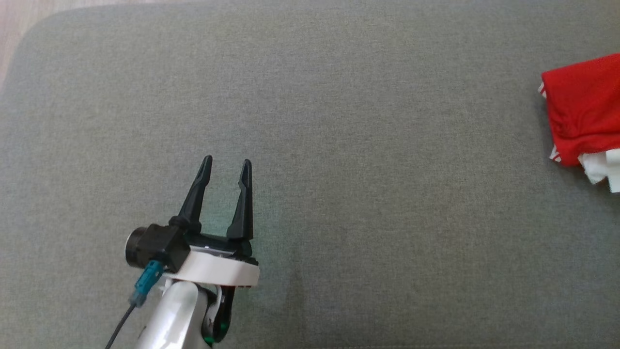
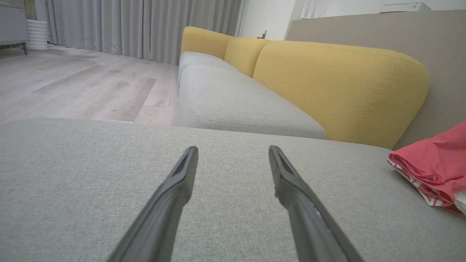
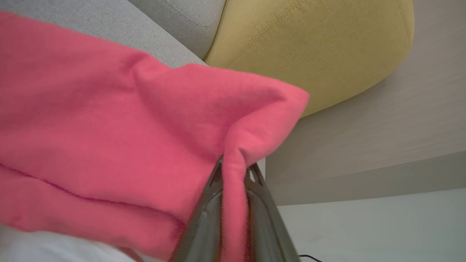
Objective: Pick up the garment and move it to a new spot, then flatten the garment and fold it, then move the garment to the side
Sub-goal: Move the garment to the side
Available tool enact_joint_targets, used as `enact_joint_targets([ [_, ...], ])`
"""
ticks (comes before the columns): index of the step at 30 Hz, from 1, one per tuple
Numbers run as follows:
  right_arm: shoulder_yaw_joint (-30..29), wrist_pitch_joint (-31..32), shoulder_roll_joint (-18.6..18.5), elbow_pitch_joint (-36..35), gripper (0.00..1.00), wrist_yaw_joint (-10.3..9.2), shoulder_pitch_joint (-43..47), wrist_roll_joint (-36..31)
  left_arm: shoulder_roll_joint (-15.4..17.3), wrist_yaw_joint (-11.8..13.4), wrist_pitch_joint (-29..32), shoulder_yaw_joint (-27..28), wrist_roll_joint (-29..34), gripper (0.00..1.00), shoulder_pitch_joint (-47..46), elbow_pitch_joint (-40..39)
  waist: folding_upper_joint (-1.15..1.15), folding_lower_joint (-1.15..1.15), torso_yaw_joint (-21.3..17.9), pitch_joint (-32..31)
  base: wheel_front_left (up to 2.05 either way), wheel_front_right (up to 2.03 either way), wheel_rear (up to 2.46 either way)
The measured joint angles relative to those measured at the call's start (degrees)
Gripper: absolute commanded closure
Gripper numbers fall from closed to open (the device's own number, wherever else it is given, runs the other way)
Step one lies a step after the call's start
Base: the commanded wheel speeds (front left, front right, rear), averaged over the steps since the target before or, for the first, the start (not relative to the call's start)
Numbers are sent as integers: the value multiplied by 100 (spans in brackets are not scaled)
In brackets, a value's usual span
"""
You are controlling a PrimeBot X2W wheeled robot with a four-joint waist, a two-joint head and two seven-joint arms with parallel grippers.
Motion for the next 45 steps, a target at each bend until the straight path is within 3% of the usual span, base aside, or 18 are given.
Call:
enact_joint_targets([
  [8, -342, 297, -4, -443, 100, 0, 36, 54, 0, -1, 0, 30, 1, 0, -2, -1, 0, 0, -60, 67, 0, 0, 0],
  [9, -413, 354, 2, -509, 66, 0, 48, 46, 0, -1, 0, 30, 1, 0, -3, -1, 0, 0, -67, 71, 0, 0, 0],
  [10, -491, 375, 10, -593, 15, 0, 80, 36, 0, -1, 0, 30, 1, 0, -8, 1, 0, 0, -73, 72, 0, 0, 0],
  [11, -579, 388, 26, -686, 0, 0, 136, 13, 0, -2, 0, 31, 1, 0, -13, 3, 0, 0, -77, 70, 0, 0, 0],
  [18, -983, 577, 399, -1424, 0, 0, 513, -216, 0, -3, 0, 75, 0, 0, -21, 68, 0, -1, -108, -88, 0, 0, 0],
  [22, -1170, 613, 853, -2016, 0, 0, 599, -312, 0, -1, 0, 149, 0, 0, 2, 73, 0, -1, -134, -282, 0, 0, 0],
  [26, -1376, 354, 1579, -2579, 0, 0, 759, -289, 0, 3, 0, 179, 1, 0, 54, 35, 0, -1, -154, -539, 0, 0, 0],
  [32, -1695, -213, 3106, -3284, 0, 0, 1333, 8, 1, 9, 0, 261, 64, 0, 305, -85, 0, -2, -195, -905, 0, 0, 0],
  [37, -1772, -887, 4101, -3456, 0, 0, 2059, 178, 1, 56, 0, 318, 64, 0, 427, -108, 0, -1, -207, -1111, 0, 0, 0],
  [45, -1428, -1774, 4267, -2747, 0, 0, 3267, 973, 10, 155, 0, 358, 64, 0, 1037, -110, 0, -2, -198, -1509, 0, 0, 0],
])
